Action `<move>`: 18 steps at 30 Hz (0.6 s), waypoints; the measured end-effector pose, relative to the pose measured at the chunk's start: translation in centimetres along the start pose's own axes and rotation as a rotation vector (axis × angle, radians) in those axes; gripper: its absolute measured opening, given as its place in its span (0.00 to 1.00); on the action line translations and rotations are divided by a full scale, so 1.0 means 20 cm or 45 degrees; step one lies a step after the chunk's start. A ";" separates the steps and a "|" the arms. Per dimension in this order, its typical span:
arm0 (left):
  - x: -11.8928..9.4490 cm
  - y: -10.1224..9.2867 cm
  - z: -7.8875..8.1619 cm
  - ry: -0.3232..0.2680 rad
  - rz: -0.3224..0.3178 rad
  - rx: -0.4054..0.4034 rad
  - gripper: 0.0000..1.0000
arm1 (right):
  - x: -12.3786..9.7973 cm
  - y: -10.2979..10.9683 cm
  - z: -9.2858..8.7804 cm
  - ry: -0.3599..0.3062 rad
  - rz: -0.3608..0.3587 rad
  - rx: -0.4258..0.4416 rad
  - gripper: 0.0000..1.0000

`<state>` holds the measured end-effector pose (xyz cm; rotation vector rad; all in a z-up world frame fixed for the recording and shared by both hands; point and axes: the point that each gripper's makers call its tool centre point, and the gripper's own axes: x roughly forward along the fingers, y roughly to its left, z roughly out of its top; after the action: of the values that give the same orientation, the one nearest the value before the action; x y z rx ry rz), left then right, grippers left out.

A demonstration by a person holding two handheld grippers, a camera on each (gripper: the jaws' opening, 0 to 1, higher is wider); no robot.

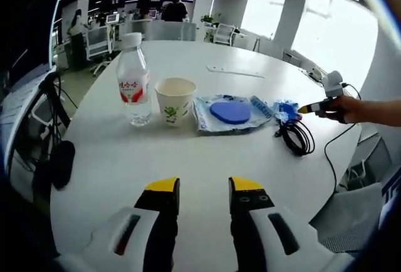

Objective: Arrange the tabletop items into an orderly group along one side of the table until the central work area is clear of visible clutter.

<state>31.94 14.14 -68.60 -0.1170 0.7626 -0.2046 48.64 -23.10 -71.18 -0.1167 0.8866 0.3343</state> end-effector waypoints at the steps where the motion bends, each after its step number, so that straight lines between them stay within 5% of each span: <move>1: 0.00 0.00 0.00 -0.001 -0.001 0.003 0.31 | 0.00 0.00 0.00 0.001 0.000 -0.003 0.13; 11: -0.02 0.01 0.01 -0.009 -0.006 0.003 0.32 | 0.03 -0.05 -0.07 0.003 0.007 0.016 0.15; 18: -0.04 0.00 0.01 -0.019 -0.017 0.022 0.34 | 0.01 0.02 -0.12 -0.003 0.059 -0.019 0.15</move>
<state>31.63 14.33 -67.92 -0.1072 0.7449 -0.2225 46.86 -23.23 -72.89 -0.1091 0.8853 0.3843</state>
